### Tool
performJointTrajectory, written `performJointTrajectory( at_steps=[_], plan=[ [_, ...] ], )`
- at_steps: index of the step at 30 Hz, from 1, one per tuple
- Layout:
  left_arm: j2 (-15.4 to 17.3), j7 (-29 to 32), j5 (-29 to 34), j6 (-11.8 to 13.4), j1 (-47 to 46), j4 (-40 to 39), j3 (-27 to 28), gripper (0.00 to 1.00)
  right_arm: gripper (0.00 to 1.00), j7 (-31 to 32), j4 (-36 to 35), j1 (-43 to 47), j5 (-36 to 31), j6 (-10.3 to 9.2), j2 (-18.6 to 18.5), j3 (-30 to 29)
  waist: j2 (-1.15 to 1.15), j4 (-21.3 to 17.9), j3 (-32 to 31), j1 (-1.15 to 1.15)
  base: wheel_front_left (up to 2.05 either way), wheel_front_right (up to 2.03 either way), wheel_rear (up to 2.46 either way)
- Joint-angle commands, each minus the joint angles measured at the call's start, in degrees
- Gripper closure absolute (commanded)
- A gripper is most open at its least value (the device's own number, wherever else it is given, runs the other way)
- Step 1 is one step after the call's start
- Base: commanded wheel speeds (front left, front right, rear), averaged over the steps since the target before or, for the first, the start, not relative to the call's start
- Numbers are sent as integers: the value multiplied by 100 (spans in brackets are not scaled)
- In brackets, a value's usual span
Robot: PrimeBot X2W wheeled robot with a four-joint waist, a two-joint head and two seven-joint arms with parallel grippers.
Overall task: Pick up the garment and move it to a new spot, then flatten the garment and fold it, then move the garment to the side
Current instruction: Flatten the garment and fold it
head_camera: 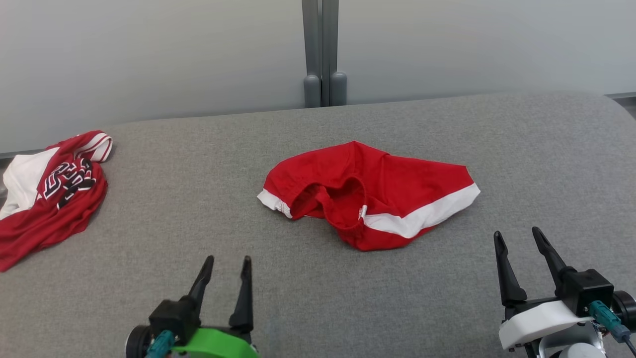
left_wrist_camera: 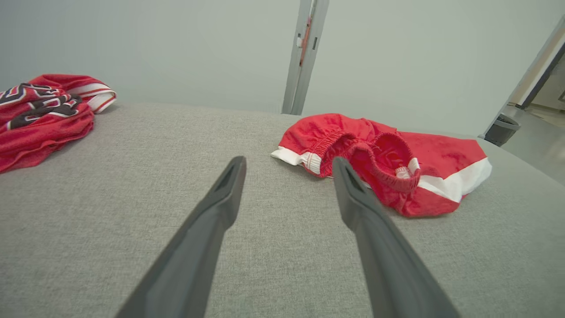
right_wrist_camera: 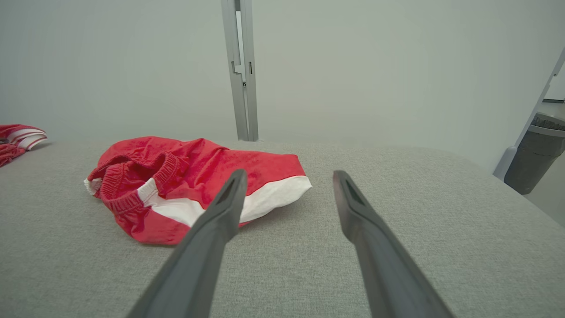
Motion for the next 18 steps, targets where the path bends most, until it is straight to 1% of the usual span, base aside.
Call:
performJointTrajectory(
  at_steps=[1, 6, 10, 13, 18],
  plan=[
    [3, -5, 72, -45, -237, 36, -126, 0, 0, -2, -10, -55, 8, -8, -21, -21, 0, 0, 45, 0, 0, 0, 0],
    [8, -4, 126, -144, -950, 304, -781, 0, 0, -2, -1, -93, 32, -8, -21, -9, 0, -64, 186, 0, 0, 0, 0],
    [10, 0, 48, -198, -1703, 742, -1473, 0, 0, -2, -35, -180, 36, -8, -22, 75, 0, -209, 380, 0, 0, 0, 0],
    [16, 124, -240, -232, -2232, 1100, -1973, 0, 0, -2, -53, -270, 41, -8, -21, 138, 0, -367, 552, 0, 0, 0, 0],
    [15, 405, -705, -241, -2911, 1751, -2492, 0, 0, -2, -69, -436, 83, -8, -22, 210, 0, -659, 834, 0, 0, 0, 0]
  ],
)
